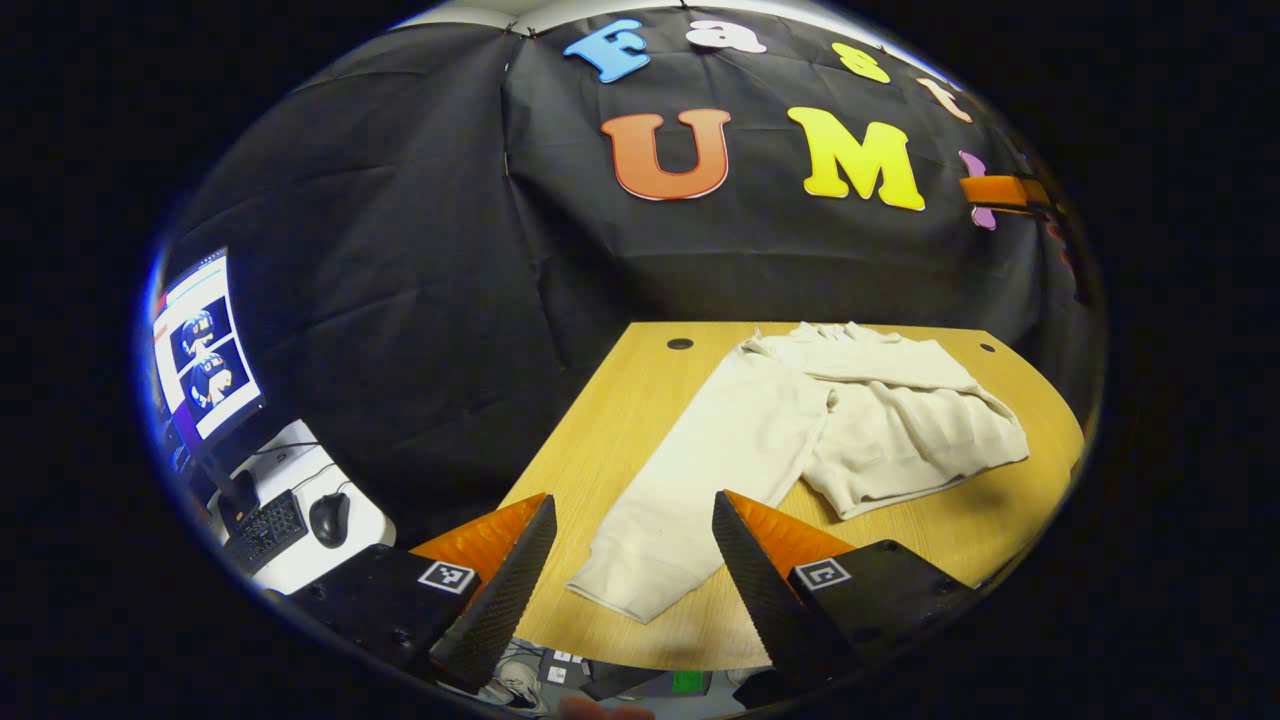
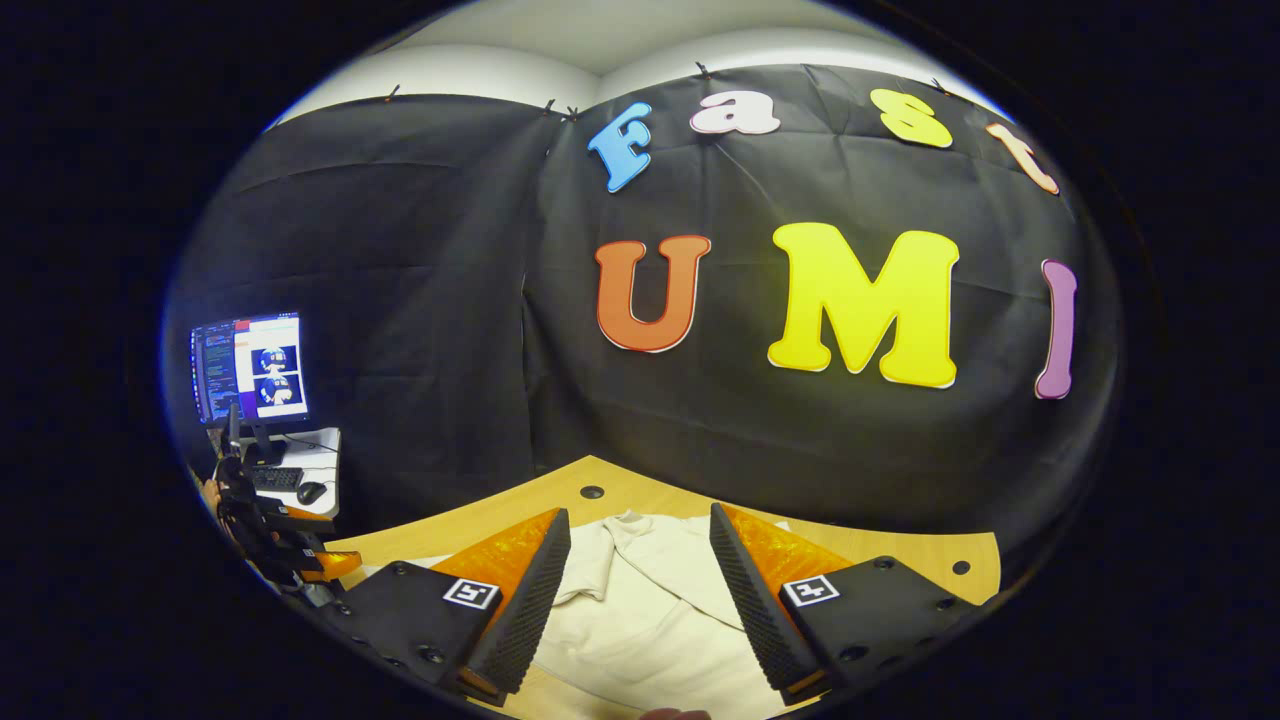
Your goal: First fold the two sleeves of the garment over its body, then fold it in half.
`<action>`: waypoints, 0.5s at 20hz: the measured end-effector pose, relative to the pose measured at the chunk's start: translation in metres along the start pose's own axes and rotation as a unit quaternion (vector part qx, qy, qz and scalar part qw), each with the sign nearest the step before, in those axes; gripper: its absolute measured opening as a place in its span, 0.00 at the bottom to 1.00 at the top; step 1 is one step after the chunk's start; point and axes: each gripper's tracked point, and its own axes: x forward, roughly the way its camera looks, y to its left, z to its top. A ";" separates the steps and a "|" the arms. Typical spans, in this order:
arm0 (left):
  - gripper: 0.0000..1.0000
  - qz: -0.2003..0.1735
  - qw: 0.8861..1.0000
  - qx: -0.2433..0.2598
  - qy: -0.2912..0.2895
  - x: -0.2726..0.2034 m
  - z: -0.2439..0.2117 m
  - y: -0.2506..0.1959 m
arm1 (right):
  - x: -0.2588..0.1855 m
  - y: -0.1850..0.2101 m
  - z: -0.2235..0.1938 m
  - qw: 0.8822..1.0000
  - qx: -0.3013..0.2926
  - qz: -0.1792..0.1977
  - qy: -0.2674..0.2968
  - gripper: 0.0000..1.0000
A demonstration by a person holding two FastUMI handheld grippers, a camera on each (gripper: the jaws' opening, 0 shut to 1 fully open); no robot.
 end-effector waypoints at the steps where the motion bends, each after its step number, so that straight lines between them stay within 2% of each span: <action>1: 0.99 -0.006 1.000 0.008 0.011 0.003 -0.008 0.001 | -0.005 0.002 0.000 1.000 -0.008 0.001 0.002 0.87; 6: 1.00 -0.034 0.997 0.037 0.052 0.022 -0.041 0.005 | -0.018 0.006 -0.012 1.000 -0.013 -0.007 0.018 0.87; 10: 1.00 -0.057 0.995 0.040 0.076 0.036 -0.059 0.010 | -0.025 -0.003 -0.014 0.999 -0.011 -0.025 0.026 0.87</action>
